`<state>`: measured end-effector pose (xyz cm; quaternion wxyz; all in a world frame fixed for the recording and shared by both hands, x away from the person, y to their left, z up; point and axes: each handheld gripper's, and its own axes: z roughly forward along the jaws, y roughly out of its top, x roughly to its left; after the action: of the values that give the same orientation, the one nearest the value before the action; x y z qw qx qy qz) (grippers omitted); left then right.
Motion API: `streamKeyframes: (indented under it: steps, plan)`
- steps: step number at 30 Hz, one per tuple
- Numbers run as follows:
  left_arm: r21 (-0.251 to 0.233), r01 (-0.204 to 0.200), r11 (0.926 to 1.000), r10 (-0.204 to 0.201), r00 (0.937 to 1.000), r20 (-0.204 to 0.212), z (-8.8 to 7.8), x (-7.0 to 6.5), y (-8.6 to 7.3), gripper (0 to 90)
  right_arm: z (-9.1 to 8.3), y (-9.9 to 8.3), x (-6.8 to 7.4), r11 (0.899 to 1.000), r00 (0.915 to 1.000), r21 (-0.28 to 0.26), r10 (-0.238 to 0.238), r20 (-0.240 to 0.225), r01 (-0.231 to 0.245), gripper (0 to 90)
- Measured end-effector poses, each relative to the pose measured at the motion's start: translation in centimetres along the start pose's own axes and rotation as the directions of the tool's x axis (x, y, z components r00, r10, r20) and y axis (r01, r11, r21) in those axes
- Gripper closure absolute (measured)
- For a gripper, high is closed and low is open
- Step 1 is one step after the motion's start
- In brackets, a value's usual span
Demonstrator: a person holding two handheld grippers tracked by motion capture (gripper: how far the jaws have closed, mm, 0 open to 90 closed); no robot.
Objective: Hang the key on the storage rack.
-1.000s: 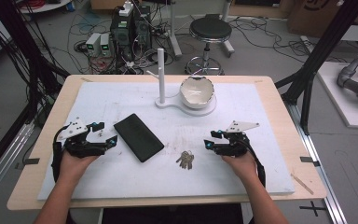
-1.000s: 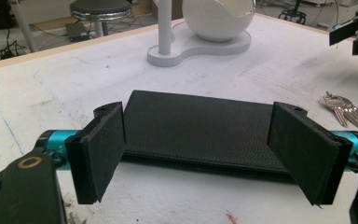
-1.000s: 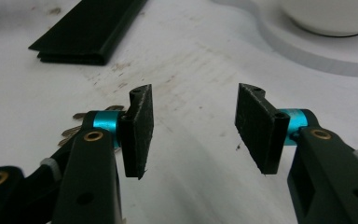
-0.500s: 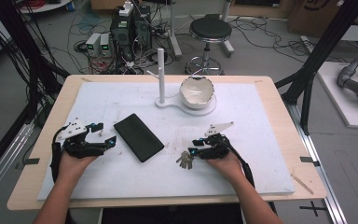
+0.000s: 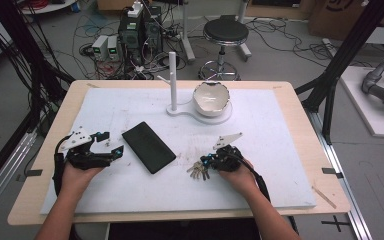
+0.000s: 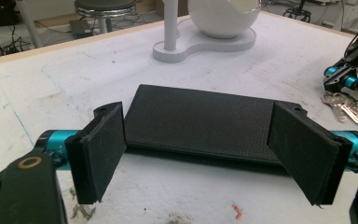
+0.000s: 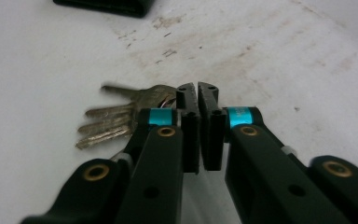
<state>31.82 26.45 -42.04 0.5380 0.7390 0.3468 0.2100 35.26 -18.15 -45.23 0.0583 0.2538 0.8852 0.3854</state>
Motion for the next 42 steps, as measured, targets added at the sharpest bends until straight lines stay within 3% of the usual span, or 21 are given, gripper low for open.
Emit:
streamKeyframes:
  steps: [7,15,21,25,32,36,40,42]
  plan:
    - [0.001,-0.004,1.0,0.004,1.0,-0.002,-0.1,0.0,0.0,19.4,-0.1,0.1,0.4,1.0,0.9997,0.003,-0.018,0.018,0.018,90.0]
    - [-0.002,-0.001,1.0,0.001,1.0,-0.005,-0.2,0.2,0.0,19.4,-1.5,0.8,1.0,0.996,0.9979,-0.074,-0.045,0.047,0.048,90.0]
    - [-0.005,-0.002,1.0,0.002,1.0,-0.006,-0.3,0.1,0.0,19.4,-2.8,1.6,1.8,0.984,0.9904,-0.139,-0.097,0.098,0.111,90.0]
    - [-0.006,0.0,1.0,0.0,1.0,-0.005,-0.3,0.1,0.0,19.4,-3.5,1.9,2.0,0.979,0.9884,-0.166,-0.102,0.113,0.12,90.0]
    - [-0.008,0.0,1.0,0.0,1.0,-0.008,-0.3,0.1,0.0,19.4,-5.6,2.9,1.8,0.961,0.9816,-0.232,-0.115,0.153,0.149,90.0]
    - [-0.012,0.001,0.9999,-0.002,0.9999,-0.013,-0.5,0.2,0.1,19.4,-7.5,5.3,1.2,0.944,0.9722,-0.274,-0.132,0.194,0.183,90.0]
    - [-0.016,0.005,0.9999,-0.006,0.9999,-0.016,-0.6,0.2,0.1,19.4,-8.2,7.2,0.6,0.936,0.9683,-0.291,-0.138,0.208,0.196,90.0]
    - [-0.017,0.007,0.9998,-0.007,0.9998,-0.017,-0.6,0.3,0.1,19.4,-8.8,9.2,0.2,0.934,0.9645,-0.29,-0.149,0.218,0.21,90.0]
